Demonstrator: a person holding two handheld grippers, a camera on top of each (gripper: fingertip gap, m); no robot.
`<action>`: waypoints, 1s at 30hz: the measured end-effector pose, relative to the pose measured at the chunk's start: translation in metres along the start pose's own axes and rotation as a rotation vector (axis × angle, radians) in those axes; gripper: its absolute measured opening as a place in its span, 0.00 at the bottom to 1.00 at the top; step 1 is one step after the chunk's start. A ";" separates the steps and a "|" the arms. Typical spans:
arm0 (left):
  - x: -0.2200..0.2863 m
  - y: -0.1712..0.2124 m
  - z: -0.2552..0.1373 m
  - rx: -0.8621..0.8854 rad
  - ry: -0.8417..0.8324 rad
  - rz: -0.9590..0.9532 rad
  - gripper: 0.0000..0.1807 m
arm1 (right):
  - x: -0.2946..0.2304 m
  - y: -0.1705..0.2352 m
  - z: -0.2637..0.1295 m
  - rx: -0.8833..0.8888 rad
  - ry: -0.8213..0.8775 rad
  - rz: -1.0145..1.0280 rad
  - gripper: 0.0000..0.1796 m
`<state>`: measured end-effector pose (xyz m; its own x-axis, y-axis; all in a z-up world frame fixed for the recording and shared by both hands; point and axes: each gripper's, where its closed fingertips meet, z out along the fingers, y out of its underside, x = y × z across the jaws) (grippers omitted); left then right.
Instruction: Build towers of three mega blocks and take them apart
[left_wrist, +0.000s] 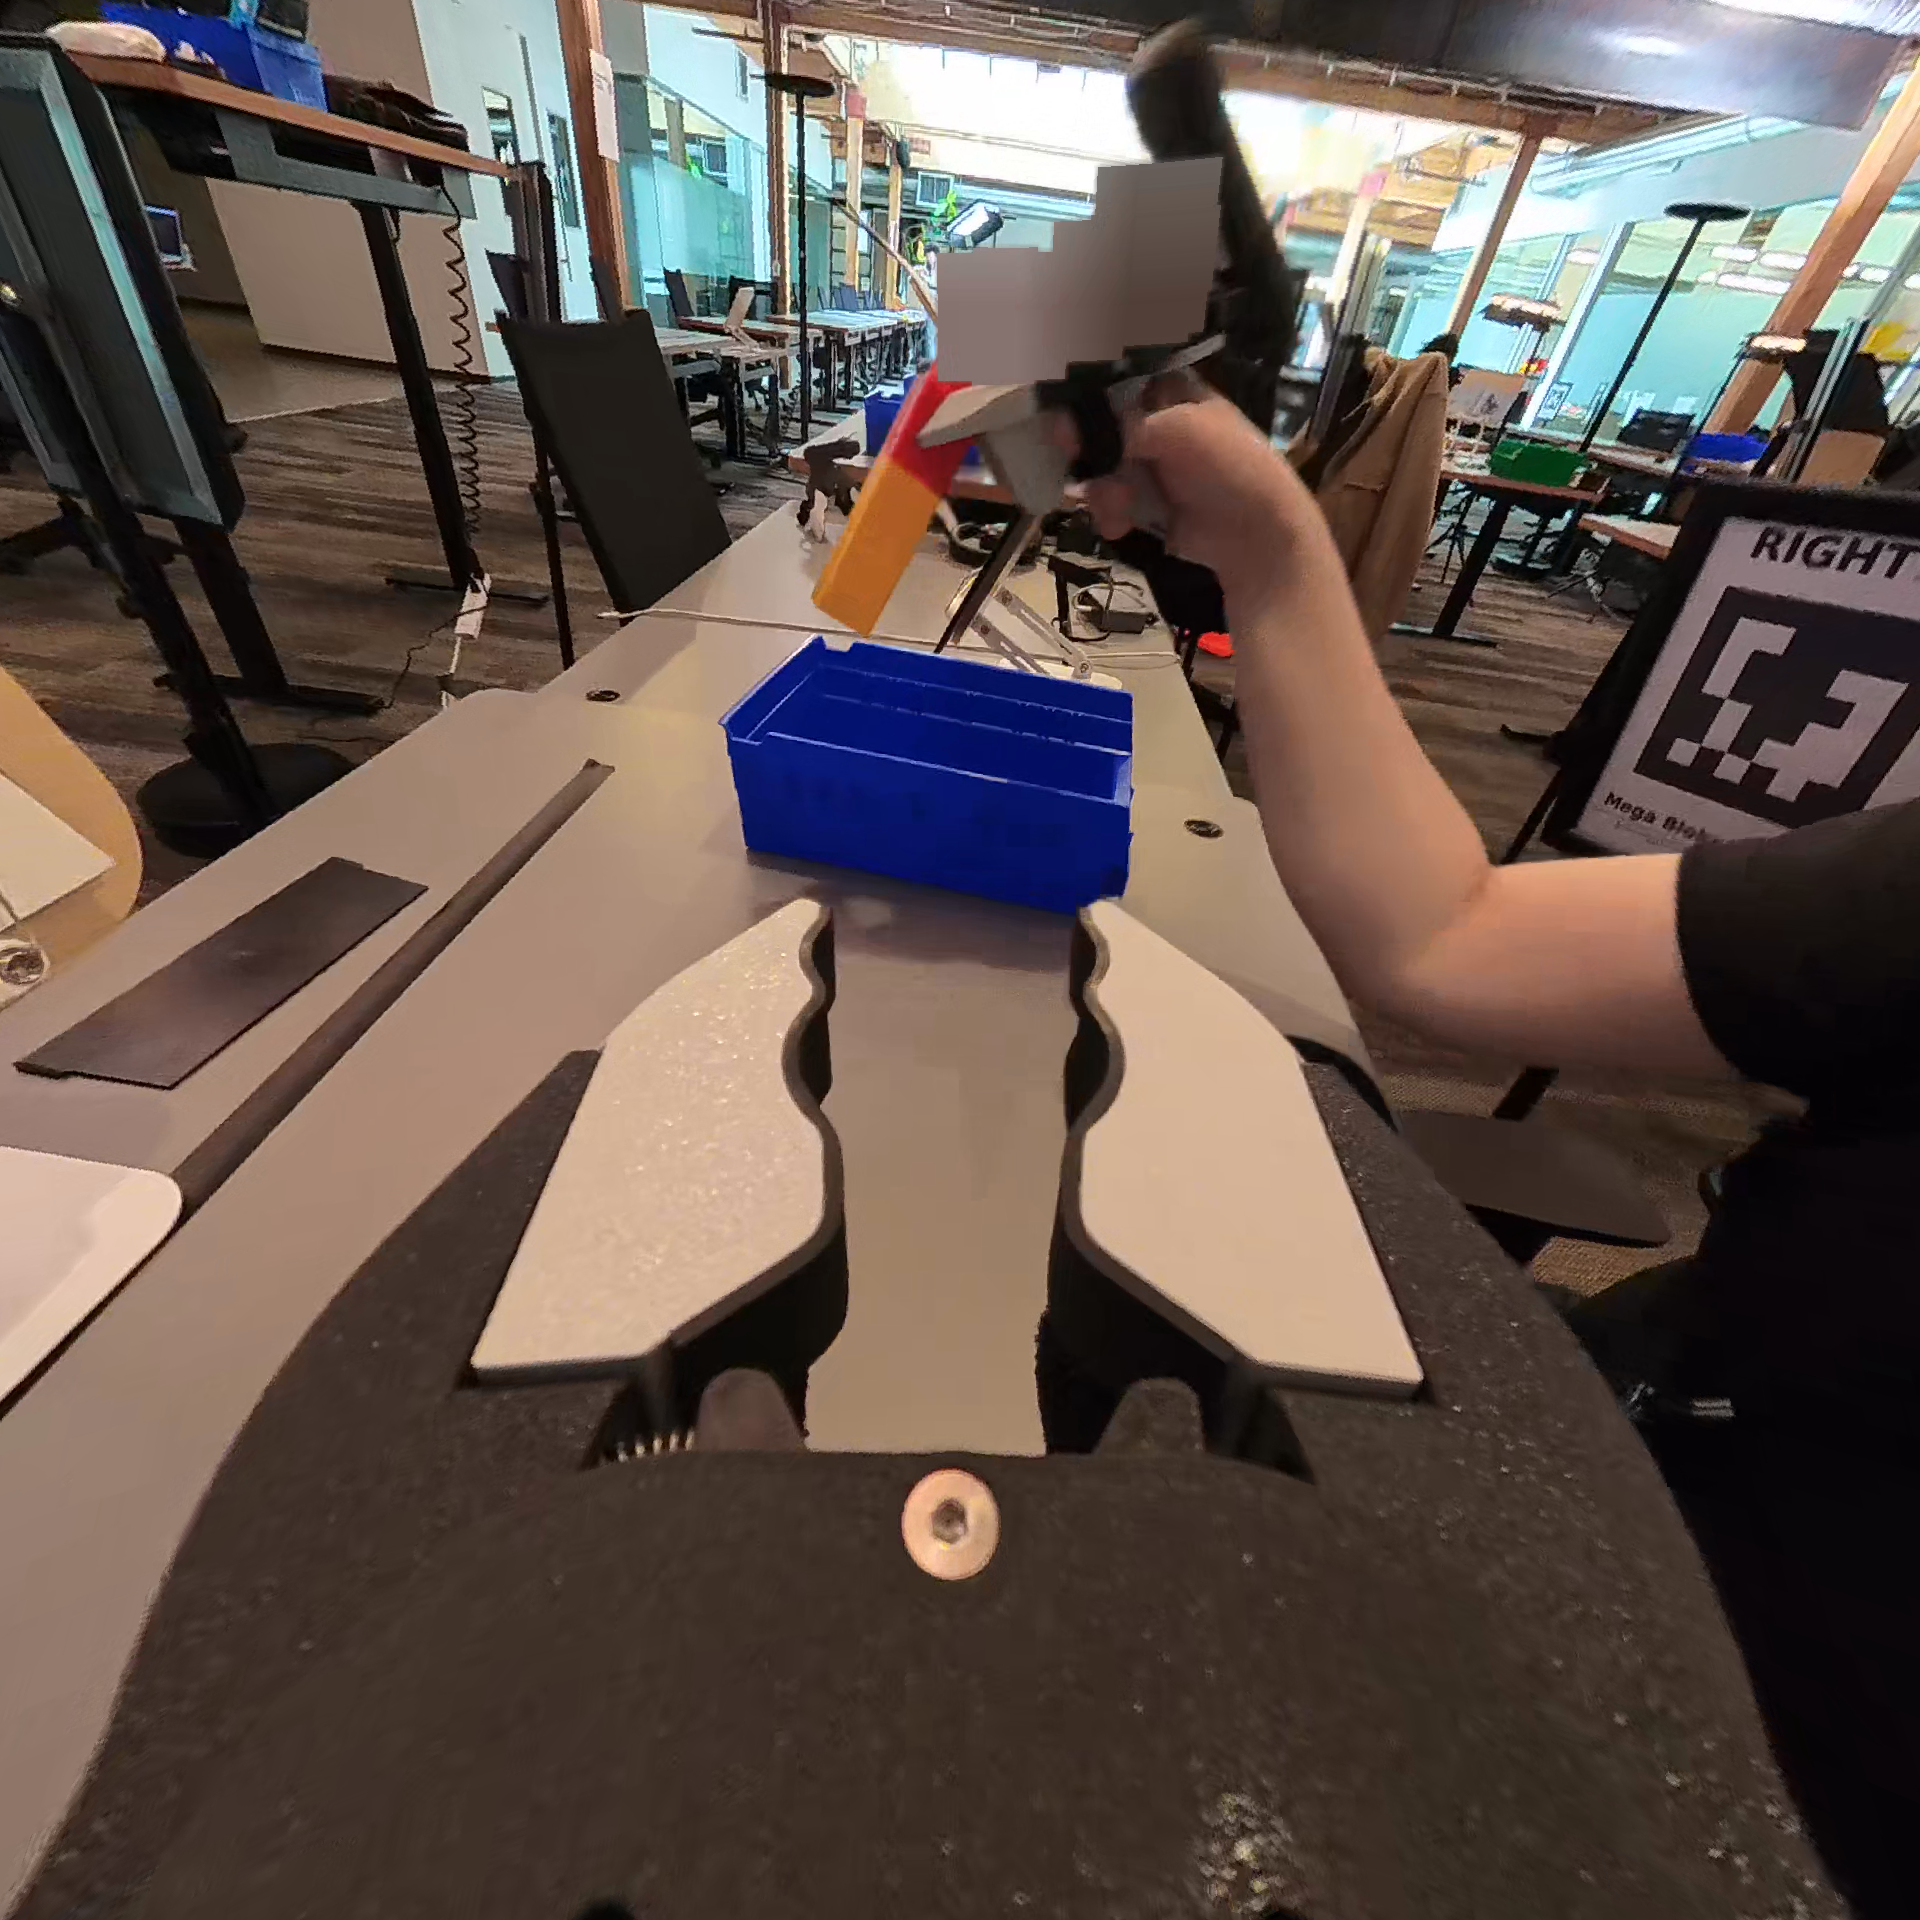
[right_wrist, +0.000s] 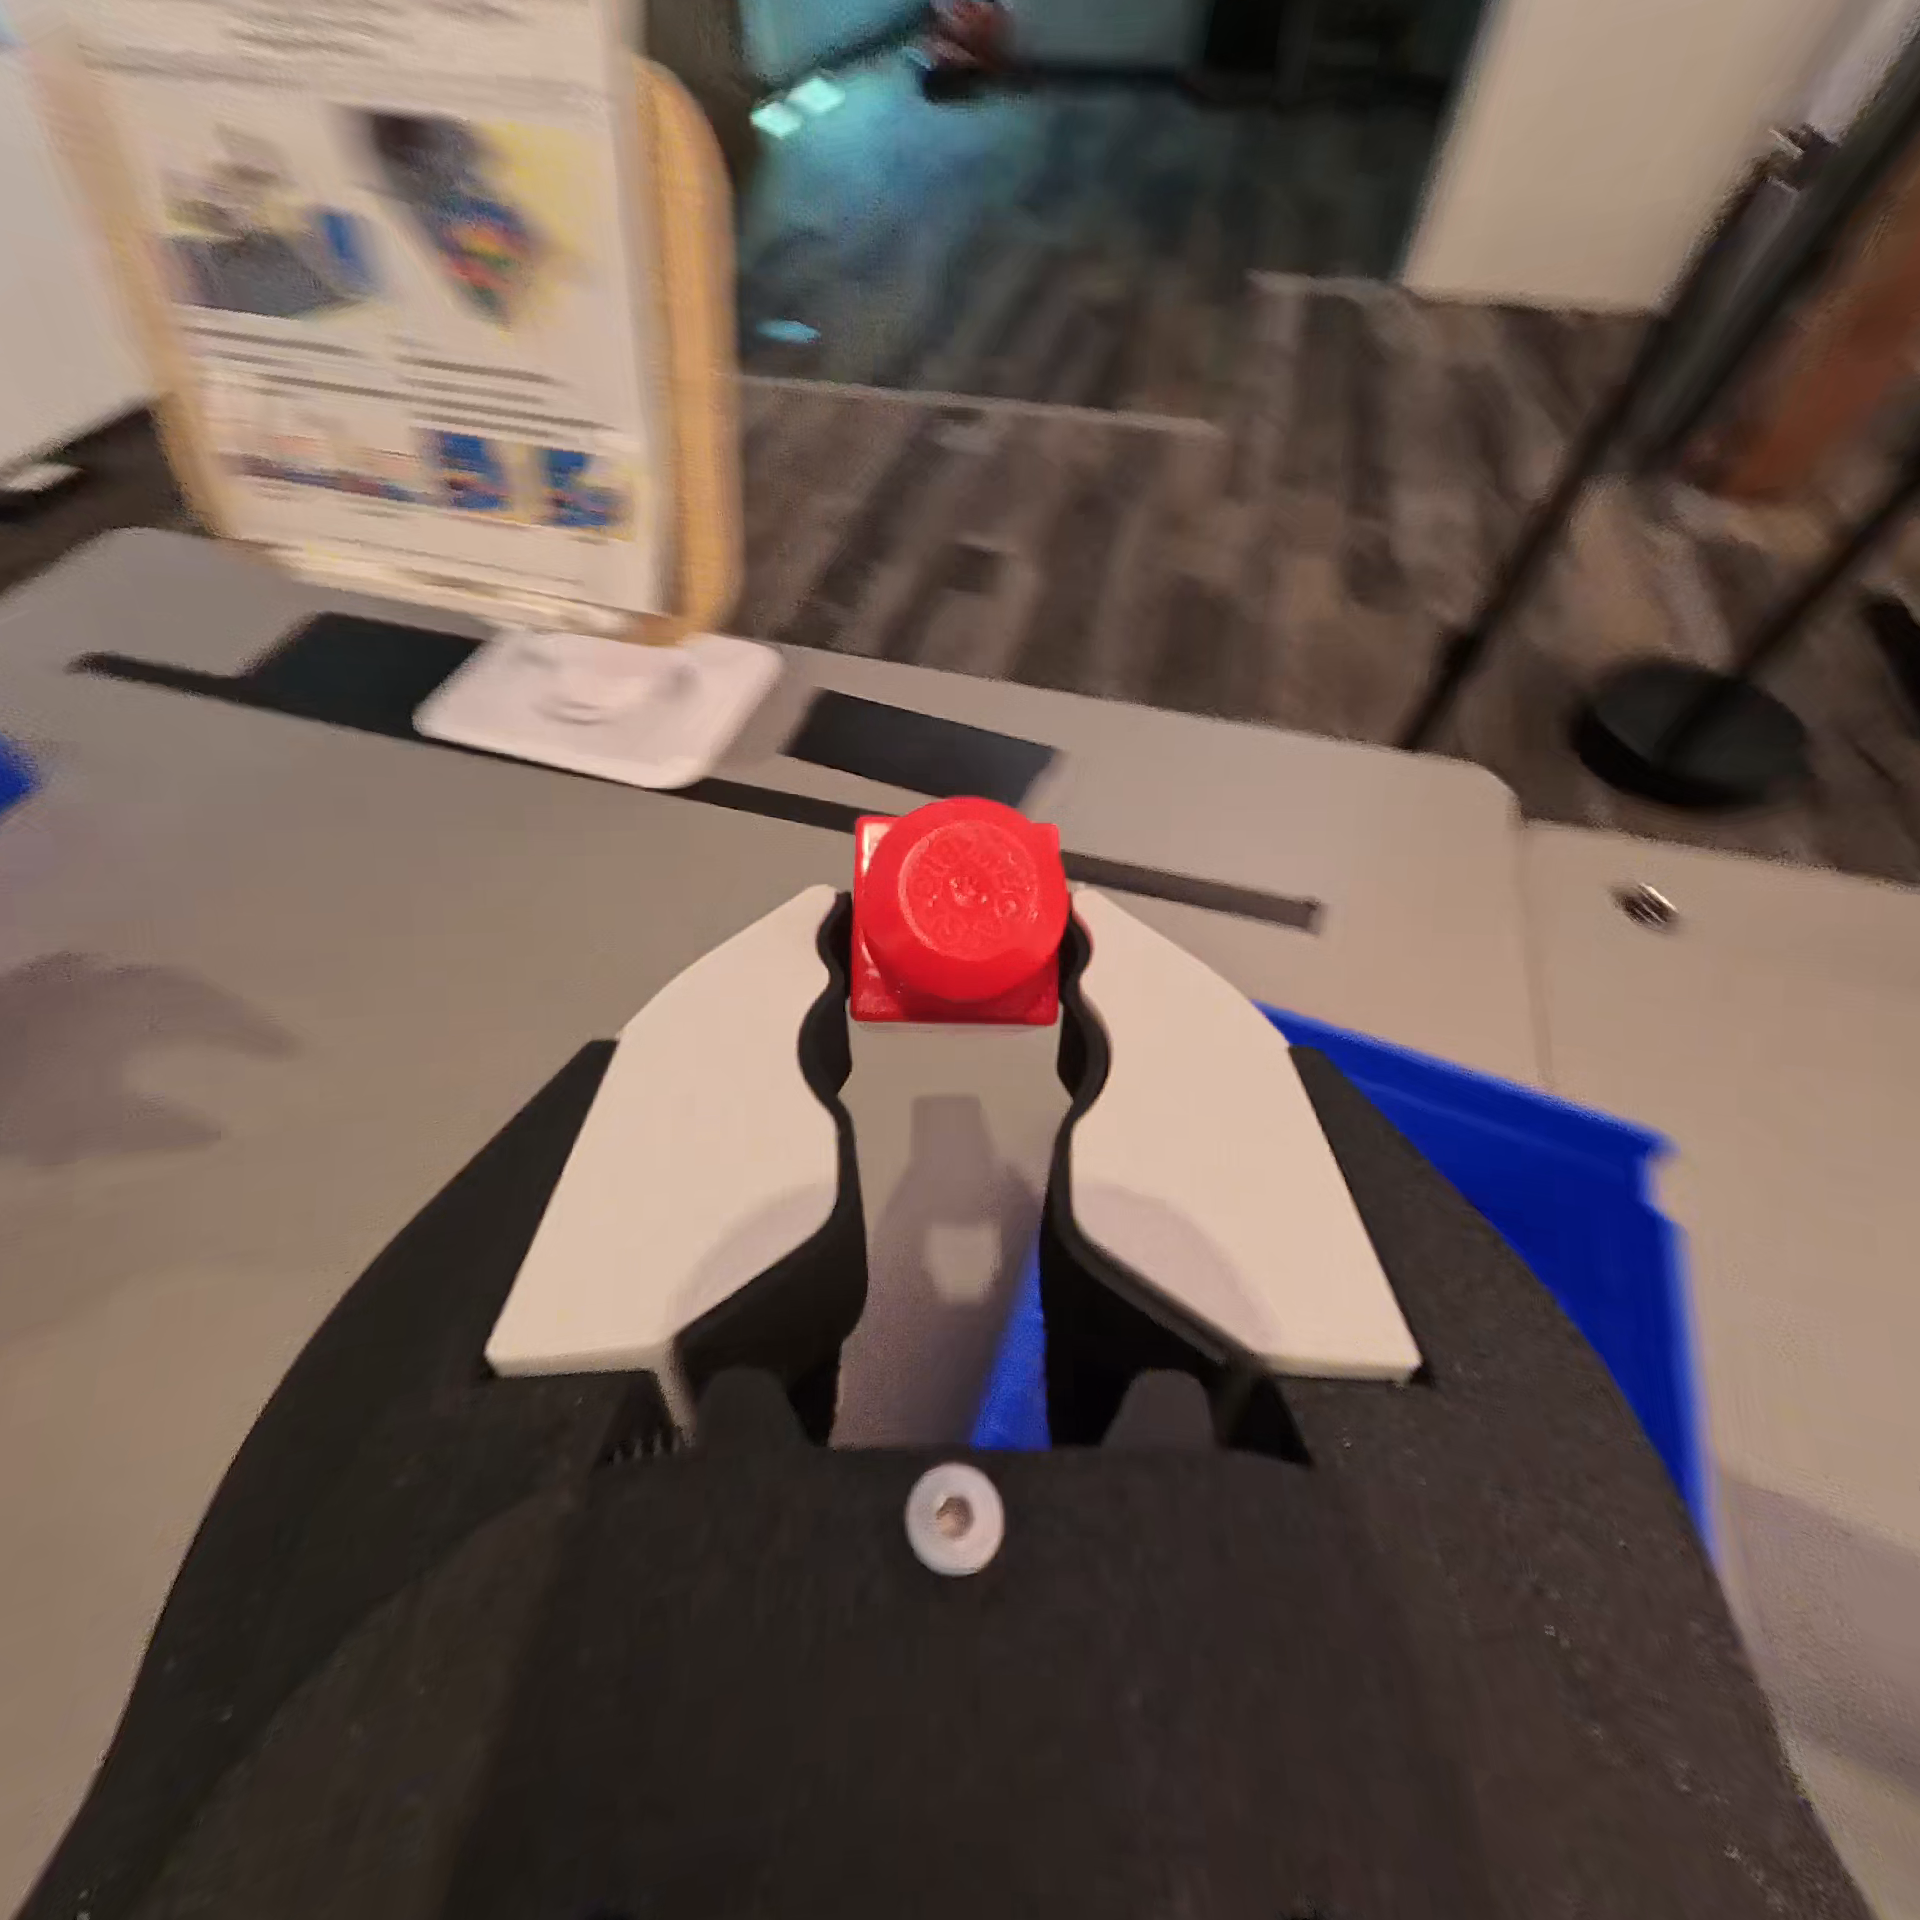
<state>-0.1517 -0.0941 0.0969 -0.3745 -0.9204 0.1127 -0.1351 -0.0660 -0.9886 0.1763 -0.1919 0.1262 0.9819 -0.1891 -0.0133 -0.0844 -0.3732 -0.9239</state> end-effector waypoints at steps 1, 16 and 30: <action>0.003 -0.003 0.001 0.010 0.012 -0.013 0.24 | 0.027 0.008 0.006 -0.035 0.062 0.038 0.20; 0.009 -0.006 -0.002 0.006 0.035 -0.039 0.23 | 0.125 0.160 0.090 -0.477 0.337 0.139 0.20; 0.012 -0.017 -0.013 0.047 0.050 -0.055 0.23 | 0.114 0.126 0.075 -0.384 0.396 0.004 0.32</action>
<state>-0.1653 -0.0988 0.1159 -0.4135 -0.8944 0.1707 -0.1141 -0.1352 -0.9842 0.2908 -0.1921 -0.0206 0.8489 -0.4908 0.1962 -0.2169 -0.6619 -0.7175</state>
